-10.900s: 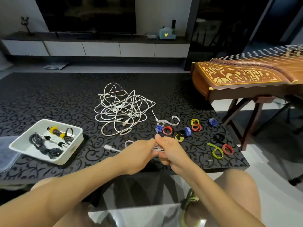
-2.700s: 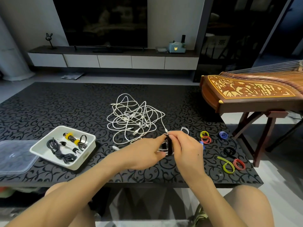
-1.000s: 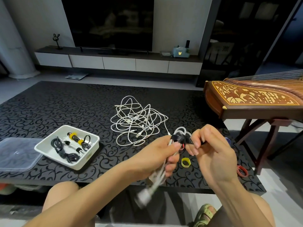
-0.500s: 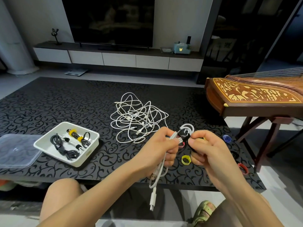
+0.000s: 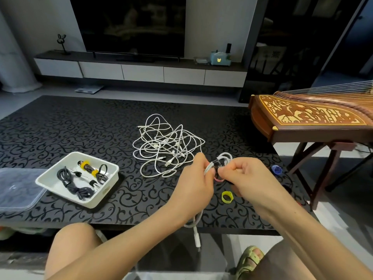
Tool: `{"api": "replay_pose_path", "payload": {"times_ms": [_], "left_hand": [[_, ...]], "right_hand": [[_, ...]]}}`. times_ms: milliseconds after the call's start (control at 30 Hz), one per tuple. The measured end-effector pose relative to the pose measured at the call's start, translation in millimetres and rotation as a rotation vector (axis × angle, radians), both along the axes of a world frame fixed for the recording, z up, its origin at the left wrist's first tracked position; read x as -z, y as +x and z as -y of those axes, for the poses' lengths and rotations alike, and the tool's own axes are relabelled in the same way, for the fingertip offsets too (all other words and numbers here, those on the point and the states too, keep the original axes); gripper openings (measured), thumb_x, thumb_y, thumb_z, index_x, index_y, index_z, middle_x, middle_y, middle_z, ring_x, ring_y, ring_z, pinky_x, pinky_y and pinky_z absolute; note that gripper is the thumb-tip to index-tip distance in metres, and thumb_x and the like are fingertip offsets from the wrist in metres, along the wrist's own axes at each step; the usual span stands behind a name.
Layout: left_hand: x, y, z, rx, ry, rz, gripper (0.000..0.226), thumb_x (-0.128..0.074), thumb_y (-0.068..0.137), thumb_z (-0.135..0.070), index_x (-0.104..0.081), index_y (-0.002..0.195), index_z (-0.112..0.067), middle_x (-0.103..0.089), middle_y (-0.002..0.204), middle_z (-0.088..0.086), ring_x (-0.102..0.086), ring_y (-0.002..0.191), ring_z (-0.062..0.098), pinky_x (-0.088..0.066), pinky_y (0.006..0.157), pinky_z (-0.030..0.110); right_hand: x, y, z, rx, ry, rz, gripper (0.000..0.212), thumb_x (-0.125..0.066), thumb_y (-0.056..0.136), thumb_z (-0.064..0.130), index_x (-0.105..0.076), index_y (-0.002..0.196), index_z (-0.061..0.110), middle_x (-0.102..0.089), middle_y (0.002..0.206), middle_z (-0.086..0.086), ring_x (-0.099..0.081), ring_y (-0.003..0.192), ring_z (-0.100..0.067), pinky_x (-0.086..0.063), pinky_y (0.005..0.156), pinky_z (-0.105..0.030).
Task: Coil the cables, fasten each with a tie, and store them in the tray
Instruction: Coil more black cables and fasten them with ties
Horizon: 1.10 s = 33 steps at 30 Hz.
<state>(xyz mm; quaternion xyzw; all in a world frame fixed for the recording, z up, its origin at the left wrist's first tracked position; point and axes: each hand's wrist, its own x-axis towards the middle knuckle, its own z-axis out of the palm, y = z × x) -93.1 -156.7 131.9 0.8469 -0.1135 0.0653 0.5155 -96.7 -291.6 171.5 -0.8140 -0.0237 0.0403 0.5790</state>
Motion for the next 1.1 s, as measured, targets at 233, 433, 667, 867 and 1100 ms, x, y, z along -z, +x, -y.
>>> {"api": "replay_pose_path", "payload": {"times_ms": [233, 433, 667, 867, 1100], "left_hand": [[7, 5, 1, 0.104, 0.231, 0.069, 0.019, -0.043, 0.096, -0.01, -0.029, 0.087, -0.019, -0.042, 0.059, 0.0, -0.036, 0.051, 0.016, -0.026, 0.049, 0.031], [3, 1, -15, 0.145, 0.033, 0.176, 0.029, -0.052, 0.092, -0.011, -0.043, 0.11, -0.032, -0.051, 0.09, -0.007, -0.05, 0.083, 0.004, -0.039, 0.072, 0.013], [-6, 2, -16, 0.167, 0.036, 0.289, 0.014, -0.05, 0.088, -0.017, -0.051, 0.101, -0.019, -0.053, 0.093, -0.009, -0.05, 0.089, 0.009, -0.042, 0.08, 0.027], [-8, 4, -8, 0.082, 0.054, 0.34, 0.016, -0.052, 0.092, -0.019, -0.055, 0.108, -0.015, -0.057, 0.093, -0.011, -0.052, 0.09, 0.005, -0.043, 0.08, 0.025], [-8, 4, -6, 0.057, 0.095, 0.339, 0.011, -0.057, 0.091, -0.017, -0.059, 0.101, -0.013, -0.06, 0.087, -0.008, -0.054, 0.085, 0.005, -0.042, 0.077, 0.019]], "right_hand": [[10, -1, -13, 0.088, 0.359, -0.07, 0.037, -0.046, 0.086, -0.002, -0.033, 0.055, 0.014, -0.02, 0.051, 0.0, -0.018, 0.045, -0.013, -0.017, 0.045, -0.027], [31, -10, -13, 0.059, 0.416, -0.004, 0.017, -0.046, 0.072, 0.016, -0.038, 0.057, 0.013, -0.026, 0.051, 0.0, -0.034, 0.047, -0.015, -0.029, 0.048, -0.026], [23, -6, -13, 0.033, 0.406, 0.078, 0.015, -0.047, 0.074, 0.015, -0.039, 0.063, 0.008, -0.029, 0.053, -0.002, -0.034, 0.051, -0.015, -0.032, 0.047, -0.023], [23, -5, -9, 0.034, 0.358, 0.129, 0.025, -0.042, 0.087, -0.003, -0.041, 0.063, 0.003, -0.033, 0.053, -0.002, -0.037, 0.053, -0.015, -0.034, 0.05, -0.022], [31, -2, -8, 0.069, 0.308, 0.151, 0.037, -0.045, 0.085, -0.003, -0.044, 0.054, 0.016, -0.04, 0.05, 0.002, -0.036, 0.057, -0.019, -0.03, 0.055, -0.031]]}}
